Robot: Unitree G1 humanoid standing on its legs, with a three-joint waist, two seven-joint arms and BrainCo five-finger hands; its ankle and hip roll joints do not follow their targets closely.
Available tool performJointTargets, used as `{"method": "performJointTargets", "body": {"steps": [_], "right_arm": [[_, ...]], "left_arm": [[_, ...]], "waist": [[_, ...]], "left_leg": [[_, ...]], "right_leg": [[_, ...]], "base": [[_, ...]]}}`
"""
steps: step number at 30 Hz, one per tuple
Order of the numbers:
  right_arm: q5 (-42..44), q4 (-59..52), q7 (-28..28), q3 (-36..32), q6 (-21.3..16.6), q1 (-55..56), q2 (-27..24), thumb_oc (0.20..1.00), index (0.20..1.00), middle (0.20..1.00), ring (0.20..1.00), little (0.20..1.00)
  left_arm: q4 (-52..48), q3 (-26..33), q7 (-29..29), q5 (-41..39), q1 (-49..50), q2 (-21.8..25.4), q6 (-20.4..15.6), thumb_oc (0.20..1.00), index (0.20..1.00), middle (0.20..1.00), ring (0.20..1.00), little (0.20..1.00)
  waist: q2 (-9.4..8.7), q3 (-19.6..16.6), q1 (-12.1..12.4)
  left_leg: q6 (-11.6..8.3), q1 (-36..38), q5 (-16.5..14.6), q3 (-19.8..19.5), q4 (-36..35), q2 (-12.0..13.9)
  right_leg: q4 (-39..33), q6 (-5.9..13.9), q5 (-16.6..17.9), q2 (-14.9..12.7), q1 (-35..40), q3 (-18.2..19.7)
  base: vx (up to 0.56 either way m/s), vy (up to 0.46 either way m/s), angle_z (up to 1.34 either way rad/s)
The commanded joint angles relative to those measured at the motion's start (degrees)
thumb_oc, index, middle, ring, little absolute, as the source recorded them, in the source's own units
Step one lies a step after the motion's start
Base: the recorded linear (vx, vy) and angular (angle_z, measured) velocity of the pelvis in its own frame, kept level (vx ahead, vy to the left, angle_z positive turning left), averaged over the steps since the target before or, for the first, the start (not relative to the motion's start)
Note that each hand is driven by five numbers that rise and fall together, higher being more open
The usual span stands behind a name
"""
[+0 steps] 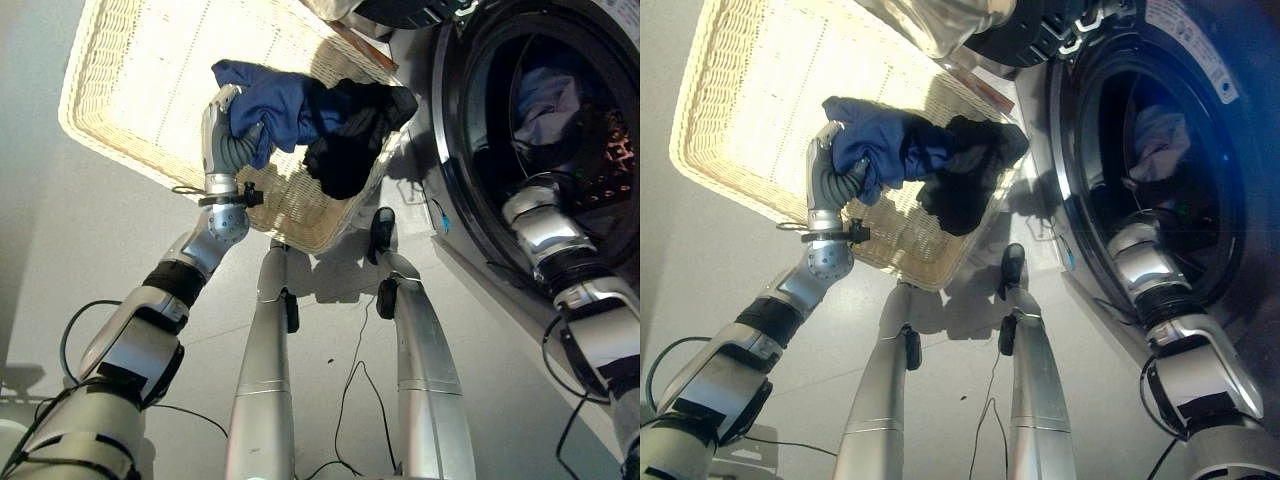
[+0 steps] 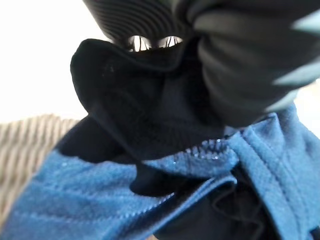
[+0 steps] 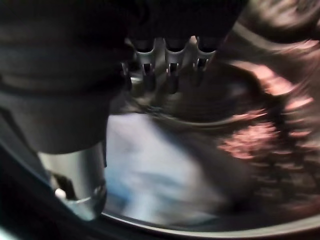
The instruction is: Put the clothes into the washing machine.
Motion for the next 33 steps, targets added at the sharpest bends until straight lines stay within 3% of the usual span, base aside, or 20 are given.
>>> {"method": "performJointTargets", "body": {"steps": [1,2,5,6,7,8,9,11,15,19,25,30,33], "right_arm": [[4.07,3.88,11.65,3.19,7.08,-0.32,-9.09,1.000,1.000,1.000,1.000,1.000],[4.57,5.15,13.11,3.59,6.45,-0.51,-9.55,1.000,1.000,1.000,1.000,1.000],[6.30,1.98,10.15,4.60,3.42,-1.37,-11.92,1.000,1.000,1.000,1.000,1.000],[7.90,-0.25,8.26,4.14,0.01,-1.14,-12.47,1.000,1.000,1.000,1.000,1.000],[8.42,-7.91,4.01,2.29,-2.71,-0.09,-13.41,1.000,1.000,1.000,1.000,1.000],[8.57,-10.45,3.10,1.74,-2.90,0.51,-13.50,1.000,1.000,1.000,1.000,1.000],[9.37,-21.28,-1.09,-1.74,-4.20,3.20,-13.33,1.000,1.000,1.000,1.000,1.000],[6.99,-25.68,-1.52,-4.34,-4.51,5.48,-12.72,1.000,1.000,1.000,1.000,1.000],[-3.77,-44.79,-2.58,-13.93,-9.59,15.74,-4.90,1.000,1.000,1.000,1.000,1.000],[-9.85,-49.84,-3.15,-15.48,-11.45,18.94,-0.84,1.000,1.000,1.000,1.000,1.000],[-14.66,-53.62,-1.03,-15.56,-14.99,20.56,3.47,1.000,1.000,1.000,1.000,1.000],[-12.30,-57.03,9.28,-14.04,-22.13,22.60,6.09,1.000,1.000,1.000,1.000,1.000],[-9.87,-58.89,13.26,-13.75,-24.01,23.63,6.78,1.000,1.000,1.000,1.000,1.000]], "left_arm": [[-2.53,0.98,-0.78,-2.11,-3.32,2.90,-2.64,0.200,0.200,0.200,0.200,0.200],[-2.76,0.52,-1.07,-2.55,-3.91,3.45,-2.23,0.200,0.200,0.200,0.200,0.200],[-4.02,-0.67,-1.69,-4.92,-4.73,5.33,-1.69,0.200,0.200,0.200,0.200,0.200],[-4.71,-0.59,-1.64,-5.36,-4.43,5.76,-1.86,0.200,0.200,0.200,0.200,0.200],[-6.52,0.34,-1.31,-6.15,-3.34,6.28,-2.33,0.200,0.200,0.200,0.200,0.200],[-7.06,0.65,-0.87,-5.90,-2.89,6.17,-2.47,0.200,0.200,0.200,0.200,0.200],[-9.02,2.66,-0.13,-6.11,-1.02,5.64,-3.05,0.200,0.200,0.200,0.200,0.200],[-10.18,3.90,0.43,-5.90,0.32,5.02,-3.67,0.200,0.200,0.200,0.200,0.200],[-16.47,10.69,0.69,-3.21,7.35,-1.47,-8.30,0.200,0.200,0.200,0.200,0.200],[-19.47,12.24,0.81,-0.09,10.15,-4.70,-9.03,0.200,0.200,0.200,0.200,0.200],[-22.20,13.91,-0.99,1.22,11.62,-7.29,-9.94,0.200,0.200,0.200,0.200,0.200],[-25.86,15.09,-6.05,-0.65,13.01,-8.49,-12.04,0.200,0.200,0.200,0.200,0.200],[-27.52,15.37,-8.44,-1.82,13.51,-8.84,-12.42,0.200,0.200,0.200,0.200,0.200]], "waist": [[-1.25,-1.28,0.98],[-1.46,-1.28,1.07],[-2.08,-1.28,0.91],[-2.18,-1.28,0.76],[-2.40,-1.28,0.27],[-2.42,-1.28,0.16],[-2.42,-1.28,-0.48],[-2.45,-1.28,-0.67],[-1.41,-1.28,-1.25],[-0.73,-1.28,-1.15],[0.39,-1.28,-0.97],[0.70,-1.28,-0.97],[0.64,-1.28,-1.00]], "left_leg": [[-1.18,-0.19,-11.87,2.53,10.57,0.13],[-1.16,-0.25,-11.60,2.50,10.52,0.26],[-0.92,-0.19,-11.56,2.05,10.81,0.10],[-0.88,-0.26,-11.64,1.95,11.00,0.04],[-0.87,-0.18,-11.89,1.98,11.06,-0.19],[-0.89,-0.19,-11.90,2.04,11.04,-0.20],[-0.90,0.02,-12.11,2.24,10.93,-0.52],[-0.92,0.26,-12.29,2.34,10.95,-0.66],[-0.78,0.39,-12.67,2.76,10.93,-1.44],[-0.67,0.70,-12.64,2.79,10.78,-1.80],[-0.66,0.87,-12.38,2.95,10.59,-2.04],[-0.80,0.74,-12.12,3.31,10.62,-2.03],[-0.80,0.93,-11.92,3.34,10.37,-2.11]], "right_leg": [[-11.34,6.90,8.76,2.49,4.97,-1.69],[-11.24,6.93,9.00,2.43,5.04,-1.98],[-11.37,6.90,9.60,2.61,5.27,-2.11],[-11.23,6.93,9.65,2.64,5.18,-2.07],[-11.43,6.93,9.69,2.77,5.14,-1.87],[-11.39,6.97,9.66,2.74,5.10,-1.84],[-11.44,6.98,9.46,2.87,5.01,-1.55],[-11.40,7.02,9.23,2.92,5.11,-1.34],[-10.45,6.93,7.73,2.79,4.39,-0.39],[-10.00,6.86,7.23,2.76,4.38,-0.06],[-9.59,6.90,6.78,2.63,4.41,0.18],[-9.60,6.84,6.70,2.42,4.30,0.25],[-9.80,6.82,6.84,2.39,4.46,0.19]], "base": [[0.02,-0.135,0.10],[0.02,-0.096,0.10],[0.02,-0.056,0.06],[0.02,-0.019,0.04],[0.01,0.009,0.05],[0.02,0.043,0.04],[0.01,0.045,0.03],[0.01,0.043,0.04],[0.01,0.072,0.05],[0.00,0.047,-0.02],[-0.01,0.031,-0.05],[0.00,0.010,-0.03],[0.00,0.001,0.02]]}}
